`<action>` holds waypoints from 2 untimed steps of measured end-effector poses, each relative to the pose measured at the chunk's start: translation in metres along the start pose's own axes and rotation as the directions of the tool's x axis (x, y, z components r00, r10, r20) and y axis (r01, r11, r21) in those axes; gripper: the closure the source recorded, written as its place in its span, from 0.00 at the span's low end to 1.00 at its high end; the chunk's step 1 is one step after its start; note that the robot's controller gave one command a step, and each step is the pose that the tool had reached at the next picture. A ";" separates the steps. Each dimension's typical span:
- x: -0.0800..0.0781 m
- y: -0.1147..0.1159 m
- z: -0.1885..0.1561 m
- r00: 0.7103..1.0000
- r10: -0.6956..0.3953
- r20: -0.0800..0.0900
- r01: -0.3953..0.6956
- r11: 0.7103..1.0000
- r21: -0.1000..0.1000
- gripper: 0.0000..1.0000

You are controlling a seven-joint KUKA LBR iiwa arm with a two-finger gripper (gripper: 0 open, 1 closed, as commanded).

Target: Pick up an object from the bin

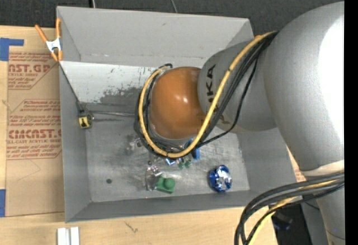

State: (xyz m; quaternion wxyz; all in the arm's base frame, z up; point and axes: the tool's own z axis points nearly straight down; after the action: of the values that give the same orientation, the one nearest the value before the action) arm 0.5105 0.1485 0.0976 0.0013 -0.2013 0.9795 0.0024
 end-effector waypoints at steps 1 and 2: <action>0.037 -0.106 0.024 0.999 -0.038 0.008 0.038 0.999 0.005 0.00; 0.068 -0.105 0.023 0.990 -0.138 0.021 0.138 0.990 0.010 0.00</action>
Offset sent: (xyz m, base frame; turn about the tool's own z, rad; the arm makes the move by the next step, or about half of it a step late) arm 0.0046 -0.1119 -0.0276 -0.0415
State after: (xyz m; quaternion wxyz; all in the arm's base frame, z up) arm 0.4893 0.0256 0.0743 0.0129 -0.2686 0.9632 0.0001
